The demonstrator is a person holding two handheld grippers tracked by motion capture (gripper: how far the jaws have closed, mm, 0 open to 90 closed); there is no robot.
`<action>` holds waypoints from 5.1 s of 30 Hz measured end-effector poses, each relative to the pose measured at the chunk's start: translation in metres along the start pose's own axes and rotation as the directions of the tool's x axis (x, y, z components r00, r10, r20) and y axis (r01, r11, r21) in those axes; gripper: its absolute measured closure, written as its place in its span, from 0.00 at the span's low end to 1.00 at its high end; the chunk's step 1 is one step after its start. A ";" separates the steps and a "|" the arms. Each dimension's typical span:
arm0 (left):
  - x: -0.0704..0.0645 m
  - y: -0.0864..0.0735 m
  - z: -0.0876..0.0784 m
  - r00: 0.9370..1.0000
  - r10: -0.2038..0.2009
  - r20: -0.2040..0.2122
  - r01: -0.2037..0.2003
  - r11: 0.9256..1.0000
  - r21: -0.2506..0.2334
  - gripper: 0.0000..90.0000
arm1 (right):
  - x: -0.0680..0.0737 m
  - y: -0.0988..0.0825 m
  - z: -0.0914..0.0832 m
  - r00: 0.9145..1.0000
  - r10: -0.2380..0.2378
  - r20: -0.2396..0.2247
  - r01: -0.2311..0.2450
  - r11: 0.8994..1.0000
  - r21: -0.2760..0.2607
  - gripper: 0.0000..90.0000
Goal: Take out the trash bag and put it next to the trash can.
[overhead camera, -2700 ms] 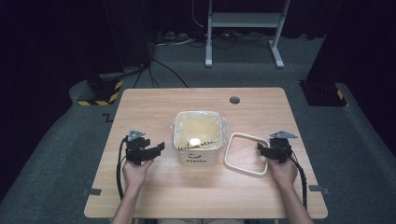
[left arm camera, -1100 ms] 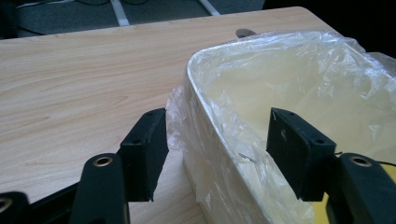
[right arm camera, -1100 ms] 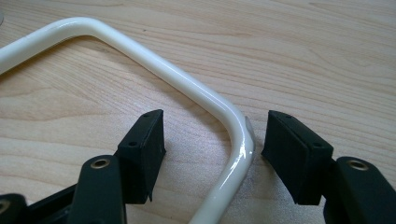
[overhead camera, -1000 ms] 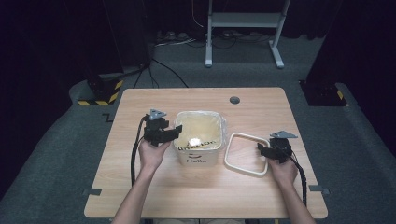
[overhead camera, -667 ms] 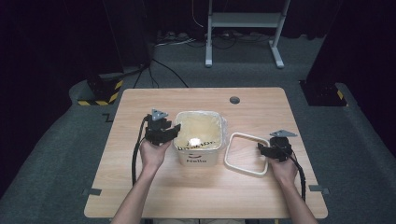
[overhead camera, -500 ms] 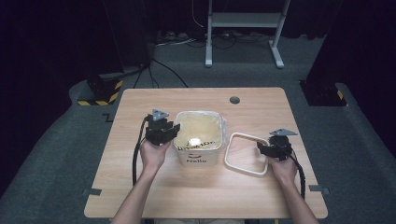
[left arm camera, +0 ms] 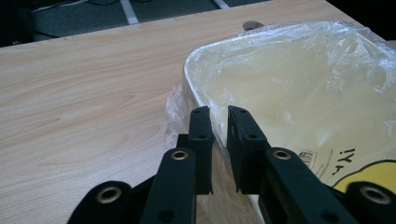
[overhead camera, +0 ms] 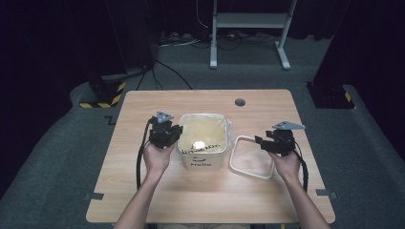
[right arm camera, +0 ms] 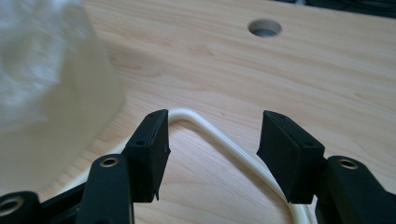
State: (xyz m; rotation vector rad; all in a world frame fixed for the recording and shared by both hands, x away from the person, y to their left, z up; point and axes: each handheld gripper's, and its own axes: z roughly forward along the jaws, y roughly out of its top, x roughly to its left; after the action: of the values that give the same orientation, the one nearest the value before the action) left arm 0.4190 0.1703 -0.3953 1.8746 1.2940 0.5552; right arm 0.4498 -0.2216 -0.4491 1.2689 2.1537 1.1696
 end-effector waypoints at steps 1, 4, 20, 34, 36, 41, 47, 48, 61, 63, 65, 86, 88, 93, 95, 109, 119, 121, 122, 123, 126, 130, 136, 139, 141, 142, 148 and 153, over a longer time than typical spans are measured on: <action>0.000 0.000 0.000 1.000 0.002 -0.002 -0.002 1.000 -0.002 0.90 | 0.003 0.004 -0.001 1.000 -0.005 -0.012 0.005 1.000 -0.007 0.47; 0.000 0.002 -0.001 1.000 0.006 -0.005 -0.006 1.000 -0.002 0.92 | 0.013 0.016 -0.004 0.999 -0.014 -0.051 0.013 1.000 -0.023 0.48; 0.001 0.006 -0.005 1.000 0.007 0.022 -0.007 1.000 -0.018 1.00 | 0.064 0.073 0.001 0.974 -0.049 -0.219 0.042 0.998 -0.035 0.55; -0.003 0.009 -0.006 0.995 -0.018 0.097 0.023 0.999 -0.047 1.00 | 0.080 0.085 0.025 0.970 -0.037 -0.239 0.055 0.996 0.068 0.71; -0.005 0.009 -0.005 0.995 -0.018 0.102 0.023 0.998 -0.051 1.00 | 0.082 0.085 0.025 0.971 -0.052 -0.232 0.069 0.995 0.068 0.78; -0.008 0.012 -0.004 0.992 -0.015 0.124 0.023 0.998 -0.059 1.00 | 0.087 0.085 0.024 0.973 -0.092 -0.214 0.109 0.992 0.069 0.91; -0.015 0.016 -0.003 0.990 0.000 0.142 0.010 0.998 -0.064 1.00 | 0.089 0.086 0.021 0.973 -0.122 -0.195 0.134 0.990 0.052 0.99; -0.016 0.017 -0.002 0.989 0.000 0.146 0.009 0.998 -0.064 1.00 | 0.090 0.086 0.020 0.973 -0.125 -0.193 0.137 0.989 0.050 1.00; -0.024 0.016 0.007 0.977 0.012 0.213 -0.001 0.999 -0.050 1.00 | 0.112 0.093 0.020 0.951 -0.176 -0.253 0.185 0.983 0.013 1.00; -0.024 0.015 0.007 0.977 0.019 0.214 -0.010 0.999 -0.045 1.00 | 0.116 0.094 0.023 0.949 -0.171 -0.265 0.182 0.983 0.015 1.00; -0.024 0.014 0.009 0.976 0.024 0.218 -0.016 0.999 -0.040 0.97 | 0.119 0.095 0.026 0.947 -0.169 -0.275 0.181 0.983 0.018 1.00; -0.039 0.010 0.019 0.948 0.076 0.310 -0.072 0.997 -0.024 0.49 | 0.138 0.101 0.036 0.932 -0.171 -0.321 0.184 0.983 0.010 1.00; -0.041 0.010 0.020 0.948 0.078 0.308 -0.076 0.997 -0.019 0.49 | 0.139 0.101 0.036 0.931 -0.172 -0.323 0.184 0.983 0.009 1.00; -0.045 0.011 0.023 0.955 0.091 0.281 -0.092 0.996 -0.011 0.52 | 0.148 0.103 0.035 0.922 -0.186 -0.340 0.194 0.981 -0.009 1.00; -0.046 0.011 0.023 0.958 0.096 0.269 -0.099 0.995 -0.003 0.54 | 0.150 0.104 0.035 0.918 -0.193 -0.346 0.199 0.980 -0.018 1.00; -0.054 0.013 0.026 0.971 0.118 0.207 -0.131 0.990 0.049 0.92 | 0.145 0.100 0.033 0.921 -0.178 -0.346 0.176 0.984 -0.037 0.88; -0.054 0.013 0.025 0.975 0.109 0.193 -0.121 0.991 0.052 0.98 | 0.125 0.093 0.022 0.952 -0.132 -0.276 0.122 0.991 -0.053 0.61; -0.054 0.014 0.024 0.975 0.109 0.192 -0.120 0.991 0.051 0.98 | 0.119 0.091 0.019 0.957 -0.120 -0.264 0.108 0.992 -0.062 0.59; -0.053 0.014 0.024 0.976 0.111 0.190 -0.122 0.991 0.049 0.98 | 0.117 0.090 0.018 0.959 -0.114 -0.259 0.101 0.993 -0.064 0.58; -0.053 0.014 0.024 0.976 0.107 0.191 -0.118 0.992 0.047 0.98 | 0.114 0.089 0.017 0.960 -0.113 -0.255 0.099 0.993 -0.066 0.58; -0.053 0.015 0.022 0.976 0.105 0.193 -0.115 0.993 0.041 0.99 | 0.106 0.085 0.013 0.965 -0.106 -0.240 0.092 0.993 -0.070 0.55; -0.052 0.017 0.020 0.976 0.104 0.191 -0.113 0.993 0.035 0.99 | 0.096 0.078 0.007 0.972 -0.099 -0.214 0.083 0.993 -0.084 0.52; -0.051 0.020 0.017 0.975 0.093 0.200 -0.100 0.995 0.023 0.99 | 0.078 0.064 -0.002 0.979 -0.077 -0.190 0.056 0.992 -0.112 0.50; -0.051 0.021 0.016 0.974 0.096 0.205 -0.102 0.995 0.020 0.99 | 0.070 0.056 -0.006 0.983 -0.062 -0.171 0.044 0.993 -0.111 0.50; -0.050 0.023 0.014 0.974 0.102 0.201 -0.106 0.994 0.010 0.99 | 0.063 0.051 -0.008 0.986 -0.053 -0.160 0.035 0.993 -0.111 0.50; -0.050 0.023 0.014 0.974 0.102 0.201 -0.106 0.994 0.010 0.99 | 0.060 0.048 -0.009 0.987 -0.048 -0.155 0.031 0.993 -0.112 0.50; -0.049 0.026 0.010 0.973 0.089 0.213 -0.091 0.996 -0.003 0.99 | 0.042 0.023 -0.012 0.994 -0.028 -0.106 0.019 0.996 -0.089 0.50; -0.046 0.027 0.008 0.974 0.080 0.214 -0.080 0.997 -0.009 1.00 | 0.027 -0.001 -0.008 0.997 -0.003 -0.071 0.000 0.999 -0.047 0.50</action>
State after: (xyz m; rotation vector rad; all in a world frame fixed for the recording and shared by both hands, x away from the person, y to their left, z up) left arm 0.4221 0.1202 -0.3753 1.9342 1.0817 0.3824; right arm 0.4298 -0.2032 -0.4432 1.2229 2.1639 1.2755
